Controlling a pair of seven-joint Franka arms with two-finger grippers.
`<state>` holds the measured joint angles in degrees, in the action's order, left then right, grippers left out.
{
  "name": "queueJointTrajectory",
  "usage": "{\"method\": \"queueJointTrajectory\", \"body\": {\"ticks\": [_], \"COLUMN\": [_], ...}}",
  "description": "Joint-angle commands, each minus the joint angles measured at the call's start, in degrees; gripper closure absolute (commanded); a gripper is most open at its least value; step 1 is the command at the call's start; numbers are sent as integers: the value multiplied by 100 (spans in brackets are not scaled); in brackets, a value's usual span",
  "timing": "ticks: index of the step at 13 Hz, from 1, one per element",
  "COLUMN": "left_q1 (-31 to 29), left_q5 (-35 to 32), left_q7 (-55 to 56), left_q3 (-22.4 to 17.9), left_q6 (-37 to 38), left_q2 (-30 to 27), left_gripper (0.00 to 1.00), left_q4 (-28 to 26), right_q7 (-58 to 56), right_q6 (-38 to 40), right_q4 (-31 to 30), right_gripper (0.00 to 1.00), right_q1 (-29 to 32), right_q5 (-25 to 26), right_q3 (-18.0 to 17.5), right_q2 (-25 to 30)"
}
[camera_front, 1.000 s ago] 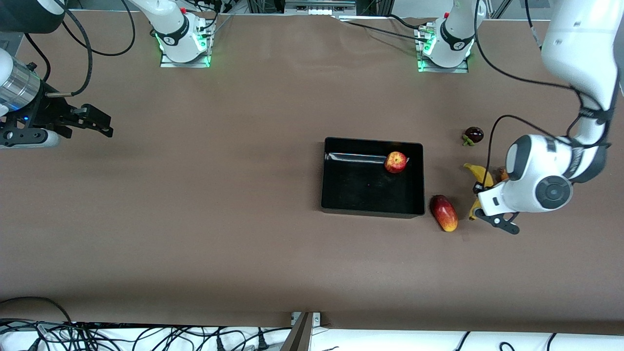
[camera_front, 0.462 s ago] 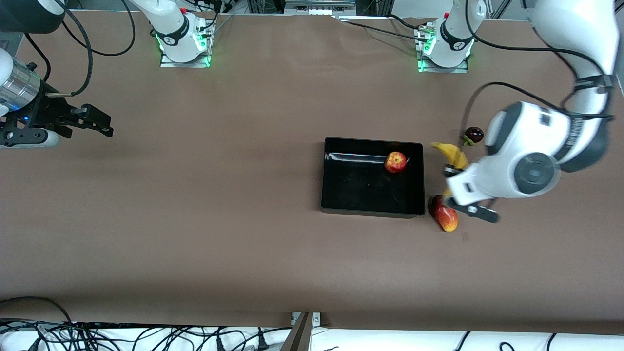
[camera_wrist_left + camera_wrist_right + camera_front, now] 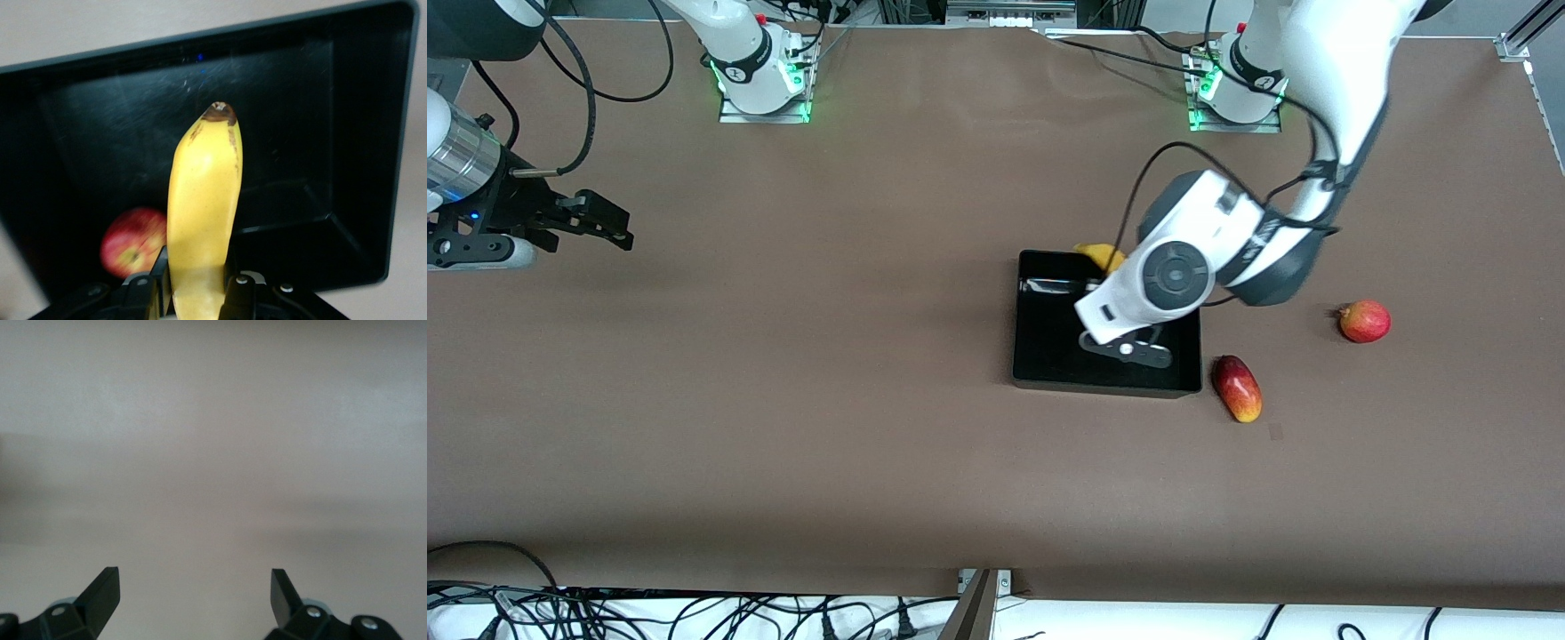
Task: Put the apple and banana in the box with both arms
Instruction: 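Carry the banana with the left gripper into the tray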
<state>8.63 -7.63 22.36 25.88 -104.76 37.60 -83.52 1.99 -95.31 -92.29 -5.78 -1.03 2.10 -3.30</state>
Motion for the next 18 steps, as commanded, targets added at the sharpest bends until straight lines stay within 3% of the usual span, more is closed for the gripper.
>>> {"method": "queueJointTrajectory", "body": {"ticks": [1, 6, 9, 10, 11, 12, 15, 18], "left_q1": [103, 288, 306, 332, 324, 289, 218, -80], "left_q5": [24, 15, -142, -178, -187, -187, -187, -187], "left_q7": [31, 31, 31, 40, 31, 31, 14, 14], "left_q3": [-48, -83, -145, -153, -153, -162, -153, -153], "left_q6": [-228, -895, -967, -958, -958, -950, -801, -56], "left_q2": [361, 713, 880, 881, 881, 855, 584, -66], "left_gripper": [99, 96, 85, 61, 24, 0, 0, 0], "left_q4": [161, -128, -191, -190, -190, -190, -94, 204], "right_q7": [56, 56, 56, 56, 64, 64, 56, 64], "right_q6": [30, 30, 30, 30, 30, 30, 30, 30], "right_q4": [97, 97, 97, 97, 97, 97, 97, 97], "right_gripper": [0, 0, 0, 0, 0, 0, 0, 0], "right_q1": [41, 41, 41, 41, 41, 50, 41, 50], "right_q5": [-11, -11, -11, -11, -11, -11, -11, -11], "right_q3": [-43, -43, -43, -43, -43, -43, -43, -43], "right_q2": [-30, -30, -22, -30, -22, -30, -30, -30]}}
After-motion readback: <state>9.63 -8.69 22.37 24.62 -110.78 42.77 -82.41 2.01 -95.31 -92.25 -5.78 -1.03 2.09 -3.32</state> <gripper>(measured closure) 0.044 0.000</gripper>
